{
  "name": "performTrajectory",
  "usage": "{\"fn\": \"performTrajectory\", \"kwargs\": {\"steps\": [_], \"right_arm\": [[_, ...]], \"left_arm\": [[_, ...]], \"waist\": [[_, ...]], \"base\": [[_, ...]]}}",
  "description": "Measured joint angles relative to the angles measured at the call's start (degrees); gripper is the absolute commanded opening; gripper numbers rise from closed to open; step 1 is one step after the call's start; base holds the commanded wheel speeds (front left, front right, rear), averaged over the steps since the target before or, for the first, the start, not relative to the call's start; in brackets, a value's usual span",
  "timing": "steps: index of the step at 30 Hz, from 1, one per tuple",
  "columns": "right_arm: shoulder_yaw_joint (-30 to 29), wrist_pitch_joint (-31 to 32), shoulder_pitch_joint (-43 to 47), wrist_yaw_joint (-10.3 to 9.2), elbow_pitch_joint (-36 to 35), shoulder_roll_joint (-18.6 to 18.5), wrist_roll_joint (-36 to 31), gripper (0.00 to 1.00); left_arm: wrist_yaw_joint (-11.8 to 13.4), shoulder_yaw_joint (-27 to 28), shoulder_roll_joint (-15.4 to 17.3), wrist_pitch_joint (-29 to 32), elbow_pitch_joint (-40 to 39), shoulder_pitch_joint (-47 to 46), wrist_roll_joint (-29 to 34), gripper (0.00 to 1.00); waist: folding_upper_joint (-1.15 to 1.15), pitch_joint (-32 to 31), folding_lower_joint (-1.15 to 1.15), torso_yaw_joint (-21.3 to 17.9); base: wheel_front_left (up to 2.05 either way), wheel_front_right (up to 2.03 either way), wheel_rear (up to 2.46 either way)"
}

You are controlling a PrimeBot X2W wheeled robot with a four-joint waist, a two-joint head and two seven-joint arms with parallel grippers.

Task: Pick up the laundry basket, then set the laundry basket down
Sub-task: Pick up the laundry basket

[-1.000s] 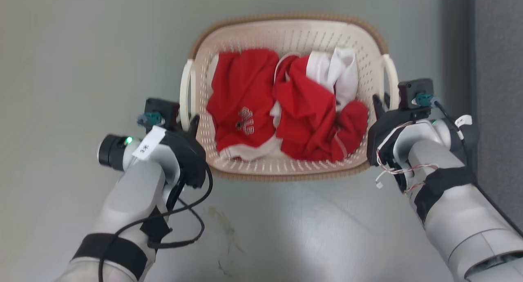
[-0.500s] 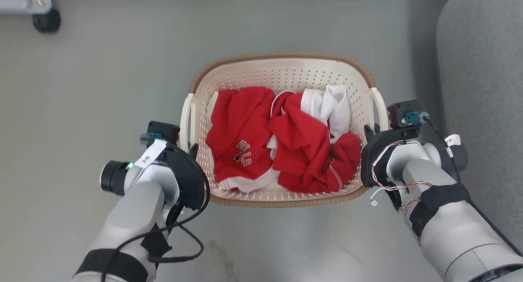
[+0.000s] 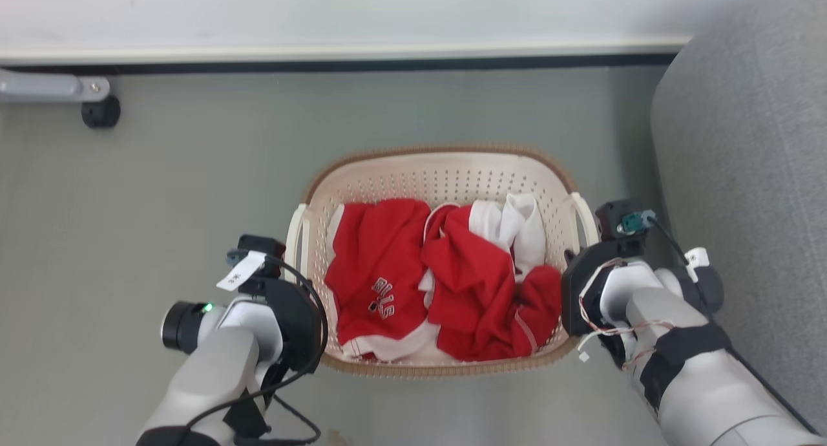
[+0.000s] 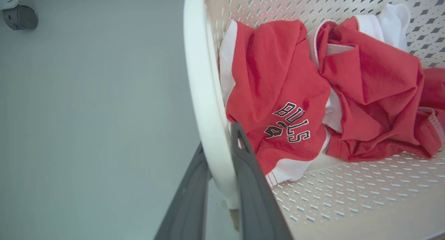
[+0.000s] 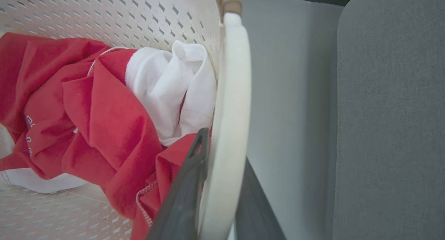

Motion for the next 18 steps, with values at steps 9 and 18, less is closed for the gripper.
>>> {"fn": "performTrajectory", "kwargs": {"steps": [9,18], "right_arm": [[3.0,3.0,3.0,-0.54,-0.5,0.0,3.4,0.0],[5.7,5.5,5.6,-1.23,-1.0,0.1,6.8,0.0]], "left_arm": [[0.0,-0.1,0.0,1.9,0.2,3.4,-0.5,0.0],[0.0,-0.4,0.1,3.9,0.3,6.1,-0.8,0.0]], "waist": [[0.0,-4.6,0.01,-0.5],[0.0,-9.0,0.0,-0.9]], "base": [[0.0,0.0,0.0],[0.0,0.0,0.0]]}}
